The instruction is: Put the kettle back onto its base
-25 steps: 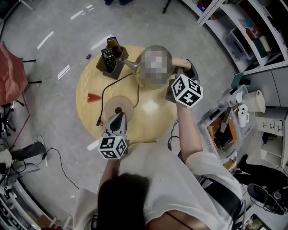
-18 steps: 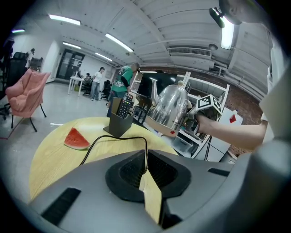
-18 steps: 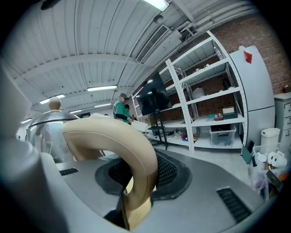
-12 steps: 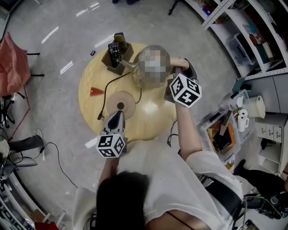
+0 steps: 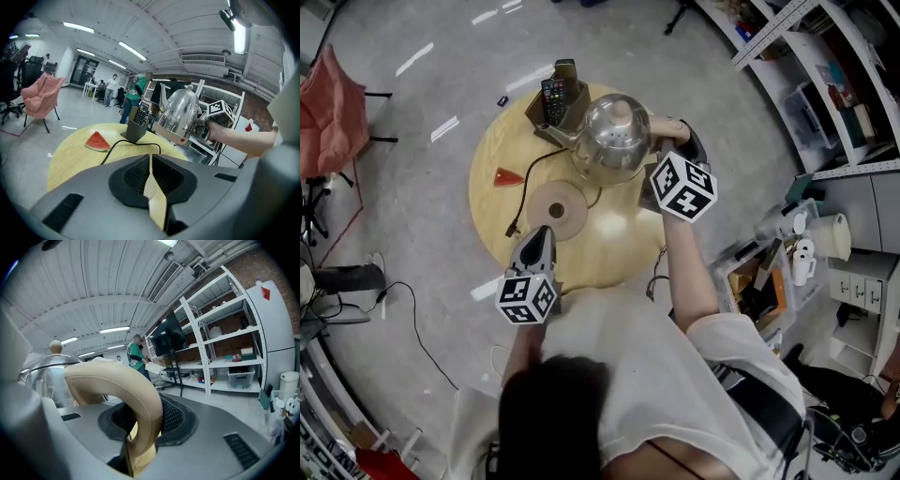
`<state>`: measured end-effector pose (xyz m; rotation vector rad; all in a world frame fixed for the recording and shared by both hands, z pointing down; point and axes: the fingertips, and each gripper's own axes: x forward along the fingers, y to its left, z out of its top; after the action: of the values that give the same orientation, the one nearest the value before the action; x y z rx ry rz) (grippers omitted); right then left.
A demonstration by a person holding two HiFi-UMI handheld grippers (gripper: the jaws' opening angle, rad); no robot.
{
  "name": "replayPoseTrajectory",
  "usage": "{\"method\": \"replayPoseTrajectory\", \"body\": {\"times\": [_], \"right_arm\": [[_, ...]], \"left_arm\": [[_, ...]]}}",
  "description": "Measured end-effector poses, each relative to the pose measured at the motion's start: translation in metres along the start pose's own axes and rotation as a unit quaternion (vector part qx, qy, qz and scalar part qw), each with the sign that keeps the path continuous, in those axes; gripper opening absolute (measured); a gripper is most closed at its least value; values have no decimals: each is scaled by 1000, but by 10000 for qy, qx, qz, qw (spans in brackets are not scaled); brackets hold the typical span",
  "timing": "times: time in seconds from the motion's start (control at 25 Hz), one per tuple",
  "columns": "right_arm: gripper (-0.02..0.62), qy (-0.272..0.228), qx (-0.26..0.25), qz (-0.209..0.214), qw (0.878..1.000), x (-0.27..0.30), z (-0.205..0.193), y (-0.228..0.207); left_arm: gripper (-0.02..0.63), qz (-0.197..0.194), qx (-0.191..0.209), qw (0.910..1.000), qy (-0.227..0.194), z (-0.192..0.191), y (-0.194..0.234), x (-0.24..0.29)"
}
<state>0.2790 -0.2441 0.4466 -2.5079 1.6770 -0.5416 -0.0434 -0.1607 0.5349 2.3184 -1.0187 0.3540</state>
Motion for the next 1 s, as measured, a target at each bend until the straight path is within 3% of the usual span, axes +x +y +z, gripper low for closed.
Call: {"method": "replayPoseTrajectory", "body": {"times": [1.0], "right_arm": [[117, 85, -238, 546, 9982, -5, -9, 41]], "left_arm": [[38, 411, -164, 9984, -357, 1, 9, -22]]}}
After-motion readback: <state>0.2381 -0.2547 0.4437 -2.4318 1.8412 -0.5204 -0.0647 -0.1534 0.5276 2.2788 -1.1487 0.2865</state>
